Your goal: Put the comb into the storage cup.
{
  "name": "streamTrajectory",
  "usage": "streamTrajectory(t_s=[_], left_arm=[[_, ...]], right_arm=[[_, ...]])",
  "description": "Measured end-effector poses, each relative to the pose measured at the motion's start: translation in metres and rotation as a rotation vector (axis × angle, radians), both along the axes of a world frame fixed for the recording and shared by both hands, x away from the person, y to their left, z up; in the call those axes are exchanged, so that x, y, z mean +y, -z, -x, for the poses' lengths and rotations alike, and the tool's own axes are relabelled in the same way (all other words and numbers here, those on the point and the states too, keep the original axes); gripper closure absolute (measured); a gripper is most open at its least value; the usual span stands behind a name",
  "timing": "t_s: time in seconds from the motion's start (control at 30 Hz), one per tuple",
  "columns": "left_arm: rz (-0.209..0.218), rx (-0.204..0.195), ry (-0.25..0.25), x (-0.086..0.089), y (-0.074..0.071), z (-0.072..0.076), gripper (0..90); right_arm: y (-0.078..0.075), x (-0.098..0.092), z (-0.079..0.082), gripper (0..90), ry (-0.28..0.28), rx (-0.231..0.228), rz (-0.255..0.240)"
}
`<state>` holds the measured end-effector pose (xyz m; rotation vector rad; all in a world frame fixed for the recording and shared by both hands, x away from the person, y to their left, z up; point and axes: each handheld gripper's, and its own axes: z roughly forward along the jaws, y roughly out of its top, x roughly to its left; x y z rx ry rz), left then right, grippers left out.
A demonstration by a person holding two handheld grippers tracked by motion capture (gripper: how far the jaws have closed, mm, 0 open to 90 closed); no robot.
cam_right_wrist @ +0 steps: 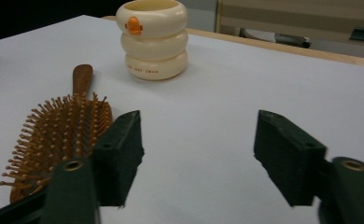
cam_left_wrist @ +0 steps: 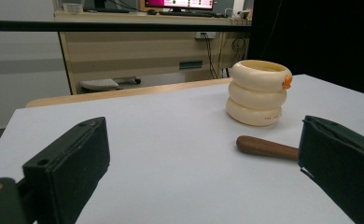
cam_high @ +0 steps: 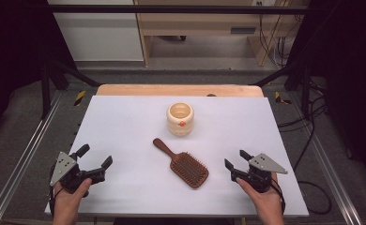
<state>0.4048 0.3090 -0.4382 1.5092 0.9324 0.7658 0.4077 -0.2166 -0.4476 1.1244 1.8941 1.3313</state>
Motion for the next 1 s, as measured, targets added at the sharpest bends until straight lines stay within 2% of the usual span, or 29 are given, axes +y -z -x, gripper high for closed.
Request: streamTrajectory(t_s=[0.2, 0.43, 0.53, 0.67, 1.0], left_arm=[[-0.007, 0.002, 0.005, -0.001, 0.000, 0.000, 2.5], [-0.009, 0.003, 0.005, -0.002, 0.000, 0.000, 2.6], [-0.012, 0.004, 0.007, -0.002, 0.001, 0.000, 2.6], [-0.014, 0.004, 0.007, -0.002, 0.001, 0.000, 2.7], [-0.016, 0.003, 0.006, -0.003, 0.001, 0.000, 2.8]], right_arm=[[0.001, 0.005, 0.001, 52.4, -0.022, 0.014, 0.025], [0.001, 0.006, 0.003, 66.1, -0.044, 0.005, 0.030], [0.002, 0.007, 0.003, 68.8, -0.055, 0.004, 0.034], [0.003, 0.013, 0.004, 78.4, -0.086, 0.005, 0.054], [0.007, 0.024, 0.006, 90.0, -0.146, 0.031, 0.063]])
